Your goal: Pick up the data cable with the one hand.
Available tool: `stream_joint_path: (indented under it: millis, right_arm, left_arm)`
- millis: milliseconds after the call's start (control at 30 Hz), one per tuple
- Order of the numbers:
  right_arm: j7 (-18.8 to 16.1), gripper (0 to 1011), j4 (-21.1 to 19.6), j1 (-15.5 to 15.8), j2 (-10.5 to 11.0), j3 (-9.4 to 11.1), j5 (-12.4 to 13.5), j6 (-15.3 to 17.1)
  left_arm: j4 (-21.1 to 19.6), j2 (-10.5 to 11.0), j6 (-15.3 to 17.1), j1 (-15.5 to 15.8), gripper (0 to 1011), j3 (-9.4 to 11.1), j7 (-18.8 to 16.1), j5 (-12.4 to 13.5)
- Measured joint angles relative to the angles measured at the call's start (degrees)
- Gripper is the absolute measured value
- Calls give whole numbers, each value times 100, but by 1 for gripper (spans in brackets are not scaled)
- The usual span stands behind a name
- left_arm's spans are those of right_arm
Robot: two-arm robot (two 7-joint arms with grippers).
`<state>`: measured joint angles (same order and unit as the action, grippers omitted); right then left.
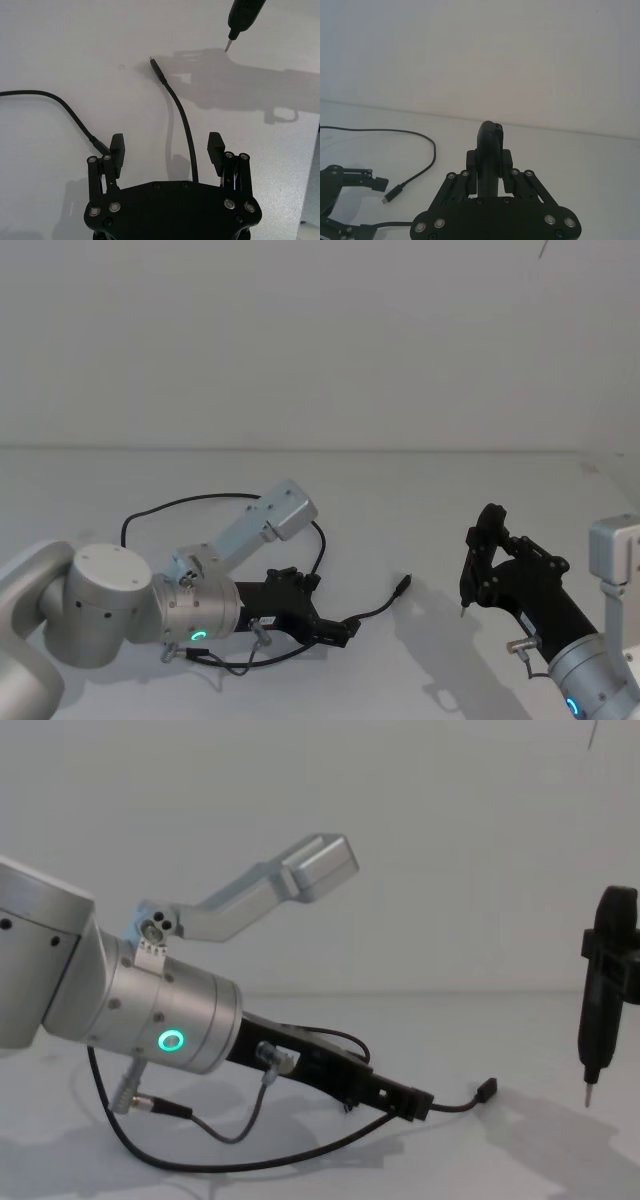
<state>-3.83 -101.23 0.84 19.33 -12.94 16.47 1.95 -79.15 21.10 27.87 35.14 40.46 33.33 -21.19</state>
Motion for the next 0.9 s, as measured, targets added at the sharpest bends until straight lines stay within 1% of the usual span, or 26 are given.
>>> stream_joint_path:
  millis: [267, 367, 400, 433, 467, 500, 533, 600, 667, 733, 800, 833, 867, 900]
  right_arm:
    - [0, 279, 0, 0, 0, 0, 0, 0]
    - [0, 279, 0, 0, 0, 0, 0, 0]
    - [0, 279, 0, 0, 0, 0, 0, 0]
    - [0, 279, 0, 0, 0, 0, 0, 0]
    - [0, 279, 0, 0, 0, 0, 0, 0]
    - [0, 279, 0, 0, 0, 0, 0, 0]
    - [0, 279, 0, 0, 0, 0, 0, 0]
    - [0, 279, 0, 0, 0, 0, 0, 0]
    - [0, 279, 0, 0, 0, 0, 0, 0]
    - [0, 279, 0, 0, 0, 0, 0, 0]
    - [0, 279, 0, 0, 0, 0, 0, 0]
    - [0, 279, 0, 0, 0, 0, 0, 0]
    - [0, 279, 0, 0, 0, 0, 0, 0]
    - [0, 279, 0, 0, 0, 0, 0, 0]
  left_arm:
    - [81, -41, 79, 32, 999, 66, -30, 3]
    - [102, -53, 100, 42, 944, 82, -40, 5]
    - [110, -59, 109, 44, 905, 89, -43, 6]
    - [110, -59, 109, 44, 905, 89, -43, 6]
    - [118, -63, 115, 47, 872, 94, -47, 7]
    - [121, -64, 119, 49, 863, 97, -49, 7]
    - [128, -68, 126, 53, 805, 102, -51, 8]
    - [134, -72, 131, 56, 770, 107, -53, 9]
    - [141, -77, 137, 59, 695, 113, -56, 10]
    - [145, -79, 142, 60, 656, 115, -58, 10]
    - [151, -82, 148, 62, 575, 119, -60, 12]
    - [152, -83, 150, 62, 554, 121, -60, 12]
    - [155, -85, 152, 63, 494, 123, -61, 13]
    - [157, -86, 154, 63, 494, 124, -62, 14]
